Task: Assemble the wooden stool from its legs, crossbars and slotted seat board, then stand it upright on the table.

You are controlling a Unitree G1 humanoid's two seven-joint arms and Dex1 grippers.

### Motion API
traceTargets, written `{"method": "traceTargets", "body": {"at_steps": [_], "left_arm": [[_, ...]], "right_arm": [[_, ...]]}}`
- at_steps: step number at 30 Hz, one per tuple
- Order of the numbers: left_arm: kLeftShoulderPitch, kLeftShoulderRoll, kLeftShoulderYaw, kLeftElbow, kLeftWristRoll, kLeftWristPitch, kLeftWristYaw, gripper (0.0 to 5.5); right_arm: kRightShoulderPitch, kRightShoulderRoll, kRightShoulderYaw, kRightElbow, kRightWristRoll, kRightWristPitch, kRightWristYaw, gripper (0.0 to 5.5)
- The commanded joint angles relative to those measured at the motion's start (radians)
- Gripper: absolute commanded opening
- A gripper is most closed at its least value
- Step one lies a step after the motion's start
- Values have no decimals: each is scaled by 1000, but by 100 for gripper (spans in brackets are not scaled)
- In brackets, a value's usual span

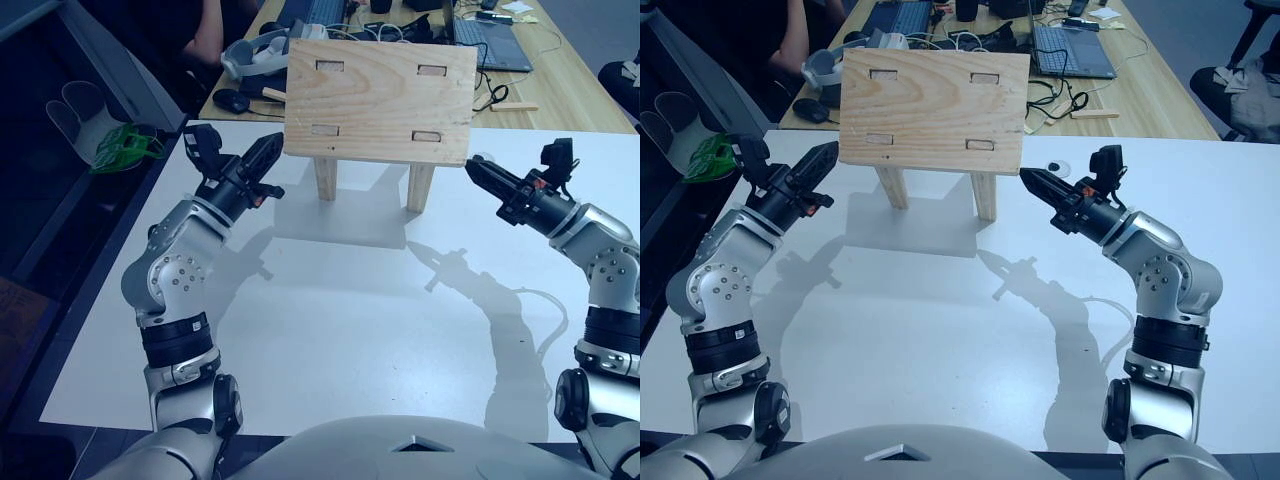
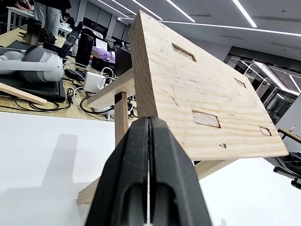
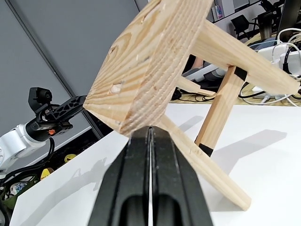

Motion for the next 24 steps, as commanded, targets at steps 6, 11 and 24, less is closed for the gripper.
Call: {"method": "traceTargets", "body": {"at_steps": [6, 11, 24], "left_arm": [[-74, -72, -105, -35, -105, 50, -48, 2], [-61, -65, -121, -31, -94, 45, -43, 2], [1, -59, -157, 30, 84, -116, 33, 2]], "right_arm": [[-86, 81, 79, -58, 107, 32, 37, 0], [-75, 77, 84, -53, 104, 30, 40, 0], [-5, 59, 98, 39, -13, -80, 9, 0]]}}
